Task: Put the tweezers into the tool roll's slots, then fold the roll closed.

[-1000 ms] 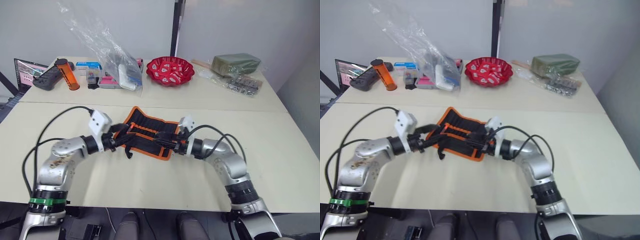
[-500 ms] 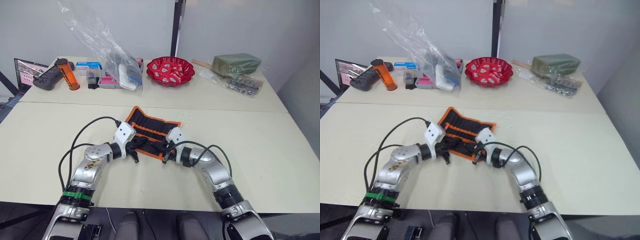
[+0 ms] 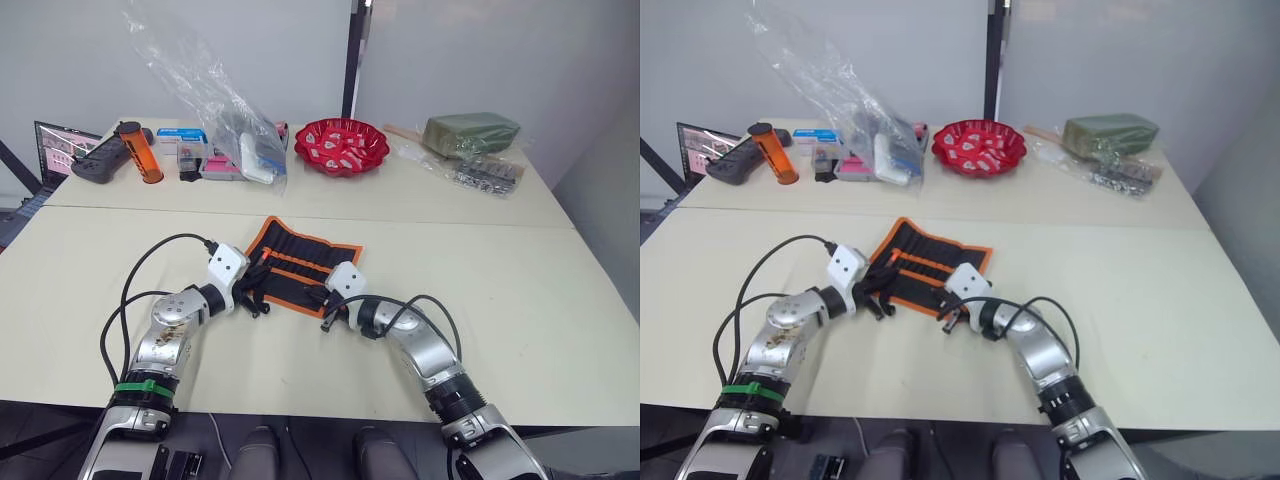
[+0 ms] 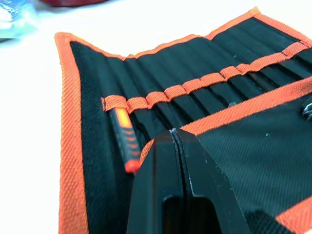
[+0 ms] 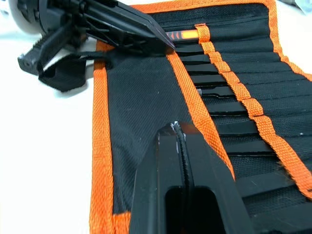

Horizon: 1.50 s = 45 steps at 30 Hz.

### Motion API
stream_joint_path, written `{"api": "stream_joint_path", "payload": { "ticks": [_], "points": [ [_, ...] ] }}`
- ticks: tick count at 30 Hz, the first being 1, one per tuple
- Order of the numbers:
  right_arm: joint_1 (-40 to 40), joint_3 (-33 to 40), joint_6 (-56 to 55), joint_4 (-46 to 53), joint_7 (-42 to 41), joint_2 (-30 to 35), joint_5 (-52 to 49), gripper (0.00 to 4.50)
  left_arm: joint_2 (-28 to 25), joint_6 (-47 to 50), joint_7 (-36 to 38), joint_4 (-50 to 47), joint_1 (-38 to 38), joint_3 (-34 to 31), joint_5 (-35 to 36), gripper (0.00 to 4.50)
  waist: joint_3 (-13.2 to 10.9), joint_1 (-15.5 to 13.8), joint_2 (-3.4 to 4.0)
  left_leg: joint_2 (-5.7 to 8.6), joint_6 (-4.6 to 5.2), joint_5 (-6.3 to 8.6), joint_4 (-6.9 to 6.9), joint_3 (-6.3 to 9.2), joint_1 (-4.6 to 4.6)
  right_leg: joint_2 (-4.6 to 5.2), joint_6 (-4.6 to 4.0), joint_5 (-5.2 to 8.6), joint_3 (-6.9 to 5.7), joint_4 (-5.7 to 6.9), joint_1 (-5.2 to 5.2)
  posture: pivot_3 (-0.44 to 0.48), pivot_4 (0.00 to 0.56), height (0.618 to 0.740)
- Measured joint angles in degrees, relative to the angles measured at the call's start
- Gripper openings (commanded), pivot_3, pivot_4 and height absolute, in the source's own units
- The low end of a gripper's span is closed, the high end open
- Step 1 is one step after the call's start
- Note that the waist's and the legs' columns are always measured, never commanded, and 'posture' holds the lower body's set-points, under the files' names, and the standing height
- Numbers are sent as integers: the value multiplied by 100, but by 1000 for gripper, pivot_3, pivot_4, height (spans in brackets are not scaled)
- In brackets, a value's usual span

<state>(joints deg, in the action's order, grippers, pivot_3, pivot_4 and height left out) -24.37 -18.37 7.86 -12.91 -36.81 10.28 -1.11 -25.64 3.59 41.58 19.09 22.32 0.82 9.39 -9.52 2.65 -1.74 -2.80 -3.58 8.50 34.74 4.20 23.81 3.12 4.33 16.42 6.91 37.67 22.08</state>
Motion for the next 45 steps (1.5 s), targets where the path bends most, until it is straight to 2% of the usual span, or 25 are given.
{"api": "stream_joint_path", "payload": {
  "ticks": [3, 8, 12, 16, 22, 24, 31, 37, 45],
  "points": [
    [66, -17, 16, 107, 46, 20, 2, 0, -103, 46, 65, -39, -54, -69, 103, 11, 1, 5, 2, -1, 0, 0, -4, 0, -1, -1, -1, 1, 0, 1, 2, 0, 150, 740],
    [360, 117, 31, 492, 90, 44, -90, 0, -386, 367, -43, -341, -255, -538, 284, 11, 0, -15, 2, -1, -1, 0, -7, 0, 11, 1, 1, 2, 0, -7, 8, 0, 150, 740],
    [621, 426, 141, 904, 71, 79, -428, 0, -573, 723, -69, -1038, -433, -1002, 667, 11, -12, -22, 2, 0, -1, 0, -4, 1, 46, 4, 1, 0, -3, -11, 33, 0, 150, 740],
    [449, 777, 482, 1374, -193, 237, -938, 0, -691, 1284, -42, -1974, -641, -1172, 1037, 11, -16, -2, 3, -1, 0, 0, -6, 1, 42, 3, 1, 0, -3, -11, 32, 0, 150, 740],
    [56, 451, 996, 1569, -408, 169, -1059, 0, -525, 1830, -16, -2742, -758, -754, 1196, 11, -16, 13, 3, -3, 0, 0, -9, 1, 41, 0, 0, 1, -2, -13, 35, 0, 150, 740],
    [-76, 179, 1153, 1293, -263, 28, -836, 0, -342, 1900, -60, -2789, -725, -354, 1079, 11, -16, 9, 2, -1, 0, 0, -8, 0, 41, 1, 0, 1, -2, -15, 34, 0, 150, 740],
    [-162, -141, 1161, 625, -48, -169, -442, 0, 61, 1906, -291, -2073, -492, 434, 497, 11, -17, -4, 1, 0, 0, 0, -5, 1, 48, 0, 0, 0, -3, -14, 41, 0, 150, 740],
    [-148, -95, 1163, 647, -3, 62, -320, 0, 114, 2018, -338, -1736, -230, 606, 235, 11, -16, -2, 1, 0, 0, 0, -6, 1, 35, 1, 1, 1, -3, -14, 26, 0, 150, 740],
    [255, 492, 1400, 1188, 74, 506, -525, 0, 418, 2136, -406, -1733, -410, 253, 531, 11, -14, -3, 3, 1, 0, 0, -4, 0, 29, 3, 1, 1, -1, -17, 19, 0, 150, 740]
  ]
}}
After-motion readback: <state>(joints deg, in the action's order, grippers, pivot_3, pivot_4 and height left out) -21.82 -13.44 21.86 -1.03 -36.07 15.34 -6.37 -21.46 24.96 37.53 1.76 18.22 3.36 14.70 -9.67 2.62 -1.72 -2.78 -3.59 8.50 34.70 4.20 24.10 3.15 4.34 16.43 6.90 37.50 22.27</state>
